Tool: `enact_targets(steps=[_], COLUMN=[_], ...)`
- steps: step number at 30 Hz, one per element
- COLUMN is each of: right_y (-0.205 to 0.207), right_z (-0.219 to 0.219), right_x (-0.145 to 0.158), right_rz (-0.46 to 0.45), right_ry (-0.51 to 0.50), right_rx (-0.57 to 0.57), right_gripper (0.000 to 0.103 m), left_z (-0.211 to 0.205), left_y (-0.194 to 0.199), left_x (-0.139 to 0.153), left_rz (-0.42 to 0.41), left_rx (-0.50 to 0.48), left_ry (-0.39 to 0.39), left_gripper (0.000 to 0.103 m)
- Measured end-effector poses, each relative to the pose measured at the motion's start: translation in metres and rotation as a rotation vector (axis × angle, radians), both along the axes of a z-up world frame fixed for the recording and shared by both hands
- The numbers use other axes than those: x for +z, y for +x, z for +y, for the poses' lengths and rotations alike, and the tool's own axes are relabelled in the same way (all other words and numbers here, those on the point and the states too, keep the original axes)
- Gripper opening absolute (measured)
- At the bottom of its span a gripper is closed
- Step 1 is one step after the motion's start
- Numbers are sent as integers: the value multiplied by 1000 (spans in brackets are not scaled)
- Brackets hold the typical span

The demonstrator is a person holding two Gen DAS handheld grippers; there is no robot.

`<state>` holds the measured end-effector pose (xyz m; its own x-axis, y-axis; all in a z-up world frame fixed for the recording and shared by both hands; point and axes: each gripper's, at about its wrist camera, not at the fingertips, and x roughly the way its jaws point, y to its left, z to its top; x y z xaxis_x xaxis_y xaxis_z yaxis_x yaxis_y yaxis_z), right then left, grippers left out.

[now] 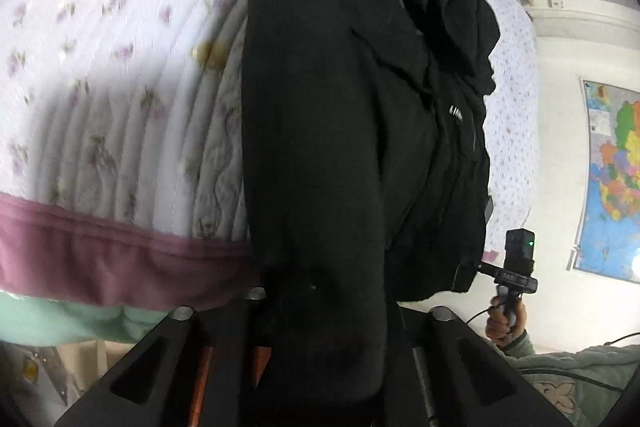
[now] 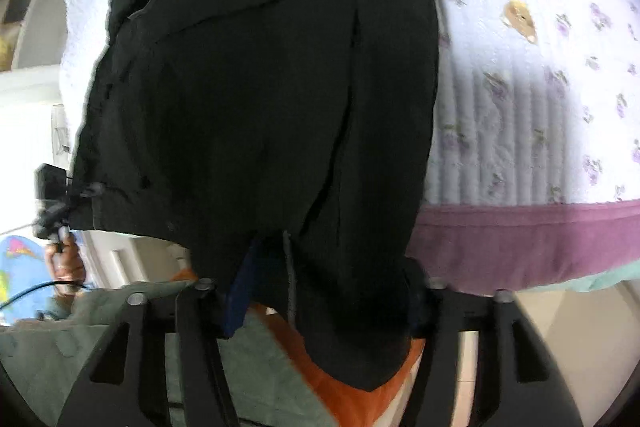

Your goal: Fold large clothes

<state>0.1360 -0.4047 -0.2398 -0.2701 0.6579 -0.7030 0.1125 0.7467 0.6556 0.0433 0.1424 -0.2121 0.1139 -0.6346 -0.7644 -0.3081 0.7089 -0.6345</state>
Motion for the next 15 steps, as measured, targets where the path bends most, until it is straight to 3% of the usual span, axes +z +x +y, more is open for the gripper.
enact_targets(steps=[9, 15], right_y=[84, 145], right_z=[-8, -31], right_x=[83, 116], right_rz=[-219, -326], right_ry=[119, 153], right_rx=[-129, -247], right_gripper=[20, 20], left_z=[3, 38], left_y=[66, 120], left_x=[73, 119], left_rz=[-218, -344], left_rx=[61, 161], left_ry=[-141, -198], left_gripper=[11, 11])
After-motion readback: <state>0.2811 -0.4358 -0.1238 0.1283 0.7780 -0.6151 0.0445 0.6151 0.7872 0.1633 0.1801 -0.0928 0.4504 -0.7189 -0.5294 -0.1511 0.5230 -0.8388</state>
